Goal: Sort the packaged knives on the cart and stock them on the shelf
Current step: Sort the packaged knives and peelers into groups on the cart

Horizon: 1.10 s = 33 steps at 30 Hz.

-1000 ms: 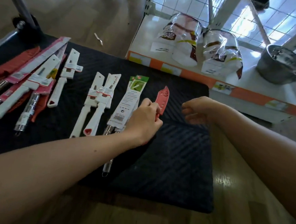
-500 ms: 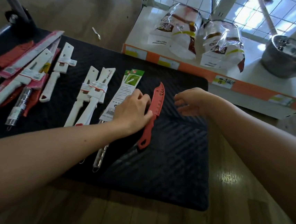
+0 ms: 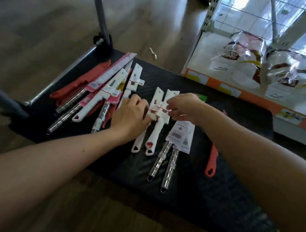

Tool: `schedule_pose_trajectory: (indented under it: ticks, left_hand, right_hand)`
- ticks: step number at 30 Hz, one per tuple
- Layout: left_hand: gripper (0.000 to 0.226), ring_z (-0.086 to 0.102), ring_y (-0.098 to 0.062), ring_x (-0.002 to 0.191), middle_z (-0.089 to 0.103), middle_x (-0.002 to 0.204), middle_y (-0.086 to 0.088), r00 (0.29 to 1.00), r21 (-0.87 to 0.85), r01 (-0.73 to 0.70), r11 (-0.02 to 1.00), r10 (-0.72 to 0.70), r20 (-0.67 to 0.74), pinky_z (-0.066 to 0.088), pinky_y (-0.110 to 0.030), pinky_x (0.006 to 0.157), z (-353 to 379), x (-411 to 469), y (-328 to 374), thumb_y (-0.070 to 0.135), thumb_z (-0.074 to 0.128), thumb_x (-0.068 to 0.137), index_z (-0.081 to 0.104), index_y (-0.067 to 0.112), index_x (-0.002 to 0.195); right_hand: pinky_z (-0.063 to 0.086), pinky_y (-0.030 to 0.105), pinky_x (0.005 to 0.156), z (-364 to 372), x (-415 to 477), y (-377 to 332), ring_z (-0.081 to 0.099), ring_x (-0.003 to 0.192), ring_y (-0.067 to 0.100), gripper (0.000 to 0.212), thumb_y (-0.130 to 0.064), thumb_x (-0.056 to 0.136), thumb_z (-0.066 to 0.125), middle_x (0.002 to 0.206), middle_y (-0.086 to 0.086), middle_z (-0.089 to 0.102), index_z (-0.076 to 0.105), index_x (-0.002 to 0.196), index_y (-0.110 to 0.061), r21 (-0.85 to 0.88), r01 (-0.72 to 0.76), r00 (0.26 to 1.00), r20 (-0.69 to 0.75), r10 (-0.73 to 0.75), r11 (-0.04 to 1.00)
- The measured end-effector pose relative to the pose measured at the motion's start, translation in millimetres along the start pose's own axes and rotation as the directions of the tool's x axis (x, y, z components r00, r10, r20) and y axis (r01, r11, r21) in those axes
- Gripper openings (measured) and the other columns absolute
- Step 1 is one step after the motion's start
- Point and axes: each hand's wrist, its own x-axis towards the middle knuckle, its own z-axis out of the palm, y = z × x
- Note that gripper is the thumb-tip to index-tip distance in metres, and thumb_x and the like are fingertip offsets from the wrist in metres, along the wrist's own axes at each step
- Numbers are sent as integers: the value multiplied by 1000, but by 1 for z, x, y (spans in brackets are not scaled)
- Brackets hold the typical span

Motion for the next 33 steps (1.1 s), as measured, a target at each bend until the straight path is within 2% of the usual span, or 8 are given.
schedule_pose_trajectory:
  ticks: [4, 7, 10, 14, 17, 21, 26, 33]
  left_hand:
    - [35, 35, -28, 124, 42, 132, -8, 993, 27, 108, 994, -107, -44, 40, -39, 92, -18, 5, -46, 29, 47, 90, 50, 14, 122]
    - [38, 35, -32, 123, 43, 132, -9, 987, 66, 147, 987, -142, -74, 38, -40, 93, -28, 6, -73, 29, 48, 89, 50, 13, 124]
    - [43, 36, -33, 121, 41, 134, -10, 978, 97, 203, 974, -197, -74, 40, -41, 89, -34, 8, -96, 32, 46, 90, 45, 13, 128]
    - [49, 37, -34, 122, 37, 137, -13, 961, 136, 274, 952, -275, -15, 41, -42, 90, -33, 8, -117, 37, 44, 92, 36, 13, 133]
    - [46, 38, -32, 121, 41, 135, -13, 971, 175, 237, 956, -238, -16, 41, -40, 91, -28, 7, -123, 36, 43, 94, 39, 9, 130]
    - [44, 37, -29, 123, 45, 133, -12, 983, 132, 183, 974, -181, -27, 41, -38, 93, -28, 10, -126, 32, 46, 94, 41, 7, 130]
    - [34, 52, -30, 112, 54, 121, -16, 988, 54, 156, 986, -154, -32, 44, -37, 90, -33, 16, -126, 25, 54, 91, 53, 1, 114]
    - [27, 58, -33, 102, 61, 108, -18, 984, 16, 176, 984, -176, -27, 43, -35, 78, -38, 23, -120, 23, 55, 90, 60, -2, 100]
  right_hand:
    - [49, 24, 65, 45, 12, -7, 54, 69, 17, 24, -8, 93, 48, 84, 9, 57, 58, 112, 2, 63, 76, 997, 23, -77, 995]
    - [49, 23, 58, 70, 21, -15, 53, 58, 15, 18, -6, 90, 51, 69, 6, 56, 56, 73, -11, 76, 139, 989, -63, -134, 987]
    - [48, 18, 44, 93, 27, -26, 51, 52, 17, 25, -10, 92, 51, 64, 8, 52, 52, 67, -11, 130, 145, 986, -107, -131, 981]
    - [59, 35, 75, 119, 29, -29, 68, 69, 25, 30, -29, 88, 60, 77, 15, 70, 67, 78, -1, -111, 221, 959, -156, -237, 969]
    - [59, 39, 75, 134, 28, -30, 71, 74, 27, 40, -38, 84, 64, 77, 15, 72, 69, 80, 1, -199, 260, 940, -172, -295, 945]
    - [59, 34, 70, 143, 33, -30, 67, 62, 21, 37, -43, 81, 67, 65, 5, 68, 63, 66, -9, -135, 207, 960, -162, -228, 969]
    - [56, 29, 68, 141, 40, -35, 58, 56, 12, 25, -27, 85, 64, 70, 4, 65, 63, 67, -10, -61, 123, 979, -155, -131, 991]
    - [57, 44, 82, 140, 41, -33, 70, 80, 27, 21, -10, 86, 61, 83, 17, 70, 67, 94, 8, 34, 87, 983, -167, -80, 996]
